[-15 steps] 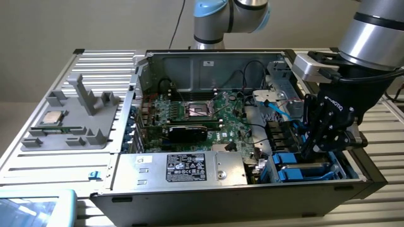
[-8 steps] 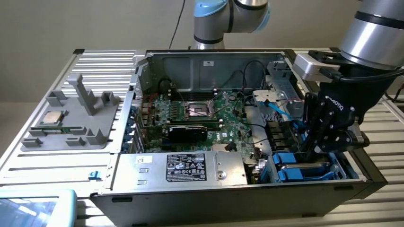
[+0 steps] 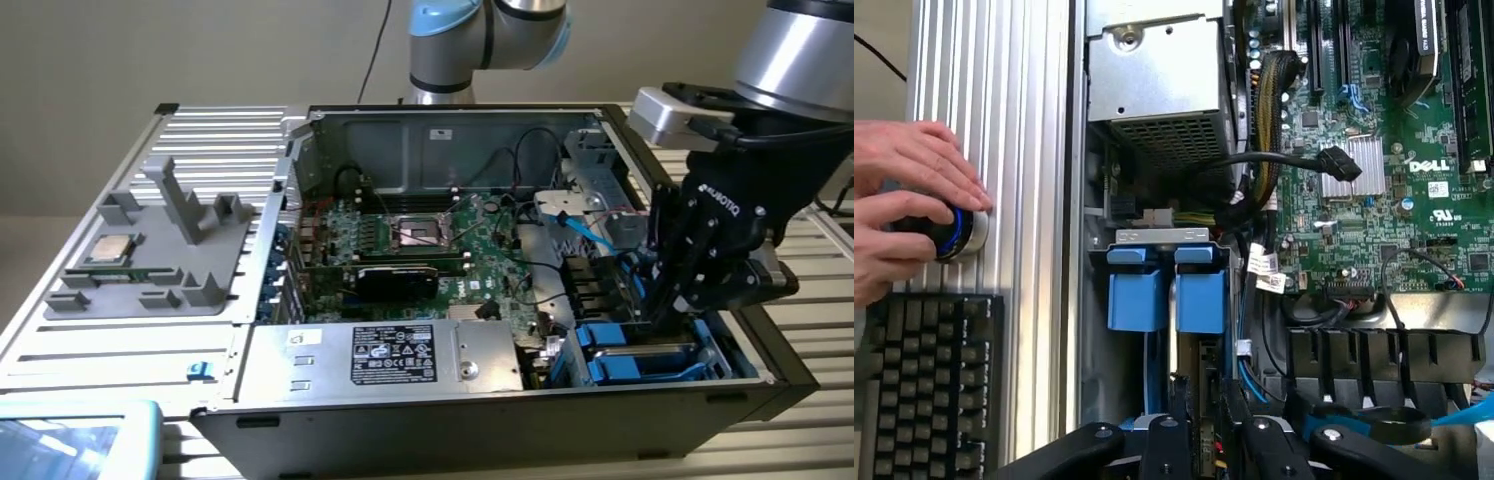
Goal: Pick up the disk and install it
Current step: 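Insert the first disk wire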
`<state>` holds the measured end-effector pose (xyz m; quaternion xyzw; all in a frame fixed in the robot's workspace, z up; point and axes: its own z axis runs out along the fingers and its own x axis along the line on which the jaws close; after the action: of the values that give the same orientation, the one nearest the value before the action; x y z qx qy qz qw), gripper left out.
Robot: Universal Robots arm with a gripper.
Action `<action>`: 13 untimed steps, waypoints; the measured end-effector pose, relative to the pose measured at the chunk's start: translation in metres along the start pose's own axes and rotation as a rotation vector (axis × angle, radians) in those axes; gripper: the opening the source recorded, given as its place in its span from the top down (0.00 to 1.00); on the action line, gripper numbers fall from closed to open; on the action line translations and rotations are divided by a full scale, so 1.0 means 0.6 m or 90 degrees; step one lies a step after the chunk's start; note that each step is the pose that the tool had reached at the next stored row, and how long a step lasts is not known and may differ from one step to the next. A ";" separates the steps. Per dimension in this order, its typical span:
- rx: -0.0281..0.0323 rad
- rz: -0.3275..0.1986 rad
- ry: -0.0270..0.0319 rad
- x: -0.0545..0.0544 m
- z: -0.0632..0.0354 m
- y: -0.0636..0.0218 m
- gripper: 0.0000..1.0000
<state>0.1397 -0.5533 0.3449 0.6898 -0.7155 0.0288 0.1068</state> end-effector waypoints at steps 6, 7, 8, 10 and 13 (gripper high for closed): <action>0.0003 0.001 0.0088 0.007 -0.037 0.003 0.75; 0.0003 0.001 0.0110 0.008 -0.042 0.004 0.75; 0.0004 0.001 0.0134 0.009 -0.048 0.004 0.75; 0.0005 0.002 0.0180 0.011 -0.057 0.005 0.75; 0.0007 0.003 0.0264 0.010 -0.063 0.006 0.75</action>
<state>0.1402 -0.5518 0.3835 0.6875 -0.7147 0.0437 0.1212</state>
